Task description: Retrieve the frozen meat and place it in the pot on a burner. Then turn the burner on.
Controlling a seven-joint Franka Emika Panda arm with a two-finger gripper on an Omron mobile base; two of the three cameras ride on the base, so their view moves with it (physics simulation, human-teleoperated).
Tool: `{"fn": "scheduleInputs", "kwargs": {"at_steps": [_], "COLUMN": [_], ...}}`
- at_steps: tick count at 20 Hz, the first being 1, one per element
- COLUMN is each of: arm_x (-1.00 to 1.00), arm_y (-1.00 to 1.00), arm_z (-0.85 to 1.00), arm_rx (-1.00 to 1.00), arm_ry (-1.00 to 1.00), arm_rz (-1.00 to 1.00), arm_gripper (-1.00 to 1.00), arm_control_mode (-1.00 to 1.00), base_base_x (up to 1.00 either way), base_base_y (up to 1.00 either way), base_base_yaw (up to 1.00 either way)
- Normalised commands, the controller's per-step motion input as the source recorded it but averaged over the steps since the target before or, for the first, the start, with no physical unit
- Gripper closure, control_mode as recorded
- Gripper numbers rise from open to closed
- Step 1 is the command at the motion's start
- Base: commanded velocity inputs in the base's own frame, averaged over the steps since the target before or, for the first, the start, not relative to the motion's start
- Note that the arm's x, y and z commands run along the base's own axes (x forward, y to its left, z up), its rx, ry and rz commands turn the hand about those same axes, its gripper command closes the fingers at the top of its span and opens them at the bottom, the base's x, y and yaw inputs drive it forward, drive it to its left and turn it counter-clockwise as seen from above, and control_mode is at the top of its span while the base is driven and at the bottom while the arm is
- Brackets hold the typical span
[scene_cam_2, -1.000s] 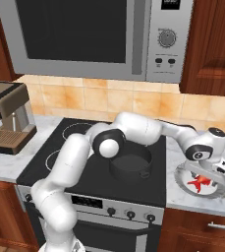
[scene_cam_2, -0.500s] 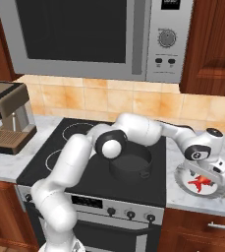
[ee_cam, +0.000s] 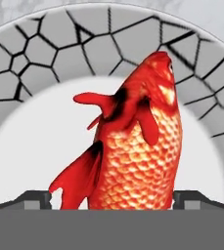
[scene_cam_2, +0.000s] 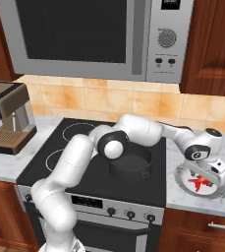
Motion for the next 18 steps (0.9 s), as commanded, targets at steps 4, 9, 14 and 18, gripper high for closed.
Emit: {"fn": "scheduleInputs", "kwargs": {"at_steps": [4, 9, 14, 18], "arm_x": [0.01, 0.02, -0.01, -0.14], "arm_y": [0.00, 0.03, 0.16, 0.13], "arm_z": [-0.03, 0.01, 0.26, 0.43], "arm_rx": [0.00, 0.00, -0.01, 0.00], "arm_ry": [0.00, 0.00, -0.03, -0.12], "arm_rz": [-0.03, 0.00, 0.00, 0.00], "arm_gripper": [1.00, 1.00, 1.00, 1.00], "arm_control_mode": [-1.00, -1.00, -1.00, -1.00], "base_base_x": [0.00, 0.00, 0.00, 0.00], "base_base_y": [0.00, 0.00, 0.00, 0.00], "base_base_yaw": [0.00, 0.00, 0.00, 0.00]}}
